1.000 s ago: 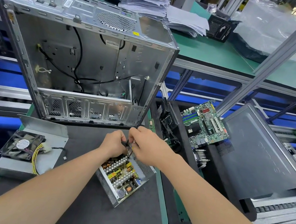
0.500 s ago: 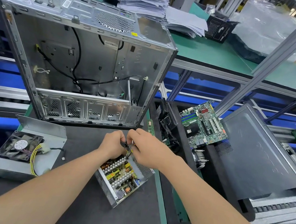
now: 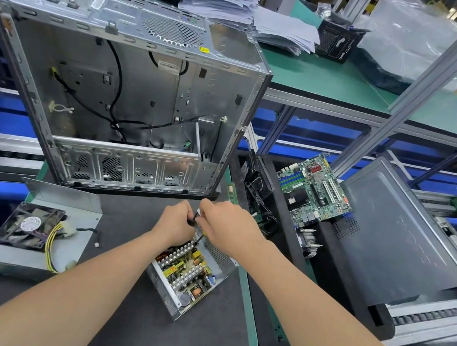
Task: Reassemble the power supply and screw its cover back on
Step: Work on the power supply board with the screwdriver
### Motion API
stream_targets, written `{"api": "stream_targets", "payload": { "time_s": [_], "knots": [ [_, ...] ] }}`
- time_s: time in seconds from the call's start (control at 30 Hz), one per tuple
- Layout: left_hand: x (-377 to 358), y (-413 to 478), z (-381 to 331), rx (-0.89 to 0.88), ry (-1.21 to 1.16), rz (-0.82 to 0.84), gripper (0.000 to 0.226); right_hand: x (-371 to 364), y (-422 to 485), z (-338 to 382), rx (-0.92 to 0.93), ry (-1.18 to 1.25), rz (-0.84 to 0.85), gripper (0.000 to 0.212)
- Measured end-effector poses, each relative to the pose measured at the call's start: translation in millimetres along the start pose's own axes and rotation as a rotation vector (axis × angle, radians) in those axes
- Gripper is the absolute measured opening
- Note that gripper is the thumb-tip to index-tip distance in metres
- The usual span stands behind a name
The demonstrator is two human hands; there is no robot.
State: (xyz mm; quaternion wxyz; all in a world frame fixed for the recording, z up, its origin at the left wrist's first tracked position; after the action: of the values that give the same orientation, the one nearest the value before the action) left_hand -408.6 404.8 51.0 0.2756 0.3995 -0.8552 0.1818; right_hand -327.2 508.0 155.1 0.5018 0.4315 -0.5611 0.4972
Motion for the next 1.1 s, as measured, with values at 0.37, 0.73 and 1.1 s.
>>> {"api": "stream_targets", "payload": {
  "time_s": [0.37,0.73,1.1],
  "knots": [
    [0.8,-1.6,-0.4,0.044,0.004,0.052,0.025,-1.2,-1.5,3.4,-0.14,0.043,-0.068,0.029],
    [6.9,-4.1,-1.7,0.047,-0.006,0.003,0.027,20.1,-10.2,3.7,-0.062,0.26,0.17,0.016],
    [18.0,-8.9,-13.5,0.035,-0.037,0.019,0.053,45.1,-18.5,-19.0,-0.114,0.438,-0.049,0.016]
  ]
}}
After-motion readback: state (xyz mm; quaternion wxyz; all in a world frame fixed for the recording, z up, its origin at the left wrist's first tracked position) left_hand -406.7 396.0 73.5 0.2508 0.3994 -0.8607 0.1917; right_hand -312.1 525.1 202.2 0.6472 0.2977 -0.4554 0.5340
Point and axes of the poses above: each hand's wrist, its own y-axis towards the middle knuckle, its own x-axis out of the back of the hand, z = x × y, the point moved 3 cm from there along y, towards the middle knuckle, and after that the axes turned 12 degrees about -x, right-handed, at the moved point
